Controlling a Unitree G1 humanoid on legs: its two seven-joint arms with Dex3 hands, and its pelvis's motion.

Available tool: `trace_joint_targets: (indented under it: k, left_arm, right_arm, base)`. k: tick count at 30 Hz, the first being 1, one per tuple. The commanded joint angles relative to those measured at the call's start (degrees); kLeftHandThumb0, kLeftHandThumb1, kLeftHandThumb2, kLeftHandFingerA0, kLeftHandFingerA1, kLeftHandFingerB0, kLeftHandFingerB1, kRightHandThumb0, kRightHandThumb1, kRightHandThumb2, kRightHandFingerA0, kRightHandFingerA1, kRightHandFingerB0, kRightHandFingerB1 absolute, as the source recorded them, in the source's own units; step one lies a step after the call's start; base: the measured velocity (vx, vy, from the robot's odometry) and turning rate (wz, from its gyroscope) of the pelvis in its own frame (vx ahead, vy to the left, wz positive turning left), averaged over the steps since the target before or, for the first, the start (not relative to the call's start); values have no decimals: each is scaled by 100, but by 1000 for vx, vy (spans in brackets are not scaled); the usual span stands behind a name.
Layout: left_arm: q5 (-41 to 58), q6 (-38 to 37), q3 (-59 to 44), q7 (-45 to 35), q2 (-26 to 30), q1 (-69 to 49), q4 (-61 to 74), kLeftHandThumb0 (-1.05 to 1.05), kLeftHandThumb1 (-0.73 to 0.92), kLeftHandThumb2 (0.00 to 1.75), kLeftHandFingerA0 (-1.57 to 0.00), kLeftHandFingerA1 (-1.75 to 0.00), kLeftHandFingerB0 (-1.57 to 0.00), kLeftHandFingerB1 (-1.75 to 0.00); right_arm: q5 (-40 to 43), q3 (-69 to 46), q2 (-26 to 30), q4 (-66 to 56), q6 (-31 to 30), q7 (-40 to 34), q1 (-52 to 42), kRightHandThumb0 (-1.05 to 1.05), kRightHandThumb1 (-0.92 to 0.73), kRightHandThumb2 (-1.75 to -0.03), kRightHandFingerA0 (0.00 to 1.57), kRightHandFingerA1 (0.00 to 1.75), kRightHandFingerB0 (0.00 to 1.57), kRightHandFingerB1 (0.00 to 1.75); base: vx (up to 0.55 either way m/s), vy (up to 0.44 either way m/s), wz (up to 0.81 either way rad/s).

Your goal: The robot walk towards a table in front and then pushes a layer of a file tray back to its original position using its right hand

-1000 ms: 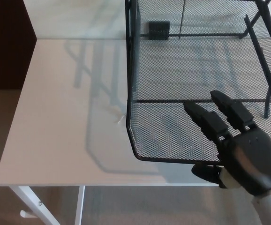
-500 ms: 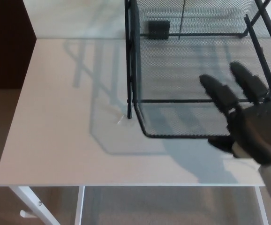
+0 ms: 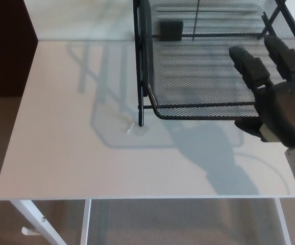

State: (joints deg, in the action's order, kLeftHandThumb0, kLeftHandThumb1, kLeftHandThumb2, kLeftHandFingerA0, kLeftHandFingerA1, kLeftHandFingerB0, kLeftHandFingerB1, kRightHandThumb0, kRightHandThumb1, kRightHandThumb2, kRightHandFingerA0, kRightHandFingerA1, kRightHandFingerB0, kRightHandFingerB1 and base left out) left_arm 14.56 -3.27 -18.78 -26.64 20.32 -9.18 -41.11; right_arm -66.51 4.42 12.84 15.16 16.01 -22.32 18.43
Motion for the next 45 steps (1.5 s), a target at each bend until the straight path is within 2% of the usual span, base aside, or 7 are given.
trace_joint_targets:
  k: [1, 9, 10, 16, 28, 31, 45]
  left_arm:
    - [14, 166, -1, -38, 94, -20, 100, -31, 47, 65, -52, -56, -42, -47]
    - [-42, 196, 38, 5, 133, 20, 165, -30, 50, 66, -54, -55, -41, -46]
    - [-24, 204, 30, -7, 129, 16, 175, -30, 49, 66, -54, -55, -42, -46]
    - [-7, 219, 4, -9, 130, 61, 154, -30, 49, 65, -55, -55, -43, -46]
    - [-28, 210, 25, -56, 163, 124, 80, -31, 47, 65, -56, -55, -42, -46]
    - [-18, 199, 14, -72, 163, 138, 49, -30, 46, 64, -57, -55, -42, -45]
    - [2, 332, 7, -57, 166, 182, 80, -21, 48, 54, -65, -52, -45, -40]
  right_arm:
    - [330, 104, 183, -10, -377, -162, 198, -63, -39, -63, 5, 18, 11, 25]
    - [581, 356, 296, -558, -375, -69, -344, -63, -51, -56, 0, 24, 9, 25]
    - [636, 387, 323, -732, -322, -51, -505, -63, -39, -79, 0, 16, 7, 25]
    - [847, 546, 515, -1635, -176, 129, -1317, -73, -45, -80, 0, 2, 9, 16]
    - [1374, 571, 896, -2737, -103, 734, -2917, -70, -43, -81, 0, 11, 7, 21]
    - [1532, 536, 1010, -2787, 11, 760, -3181, -78, -48, -81, 1, 0, 12, 10]
    - [2162, -292, 1319, -4799, 728, 761, -5009, -84, -50, -84, 0, 1, 0, 0]
  base:
    - [0, 0, 0]
    - [0, 0, 0]
    - [0, 0, 0]
    - [0, 0, 0]
    - [0, 0, 0]
    - [0, 0, 0]
    - [0, 0, 0]
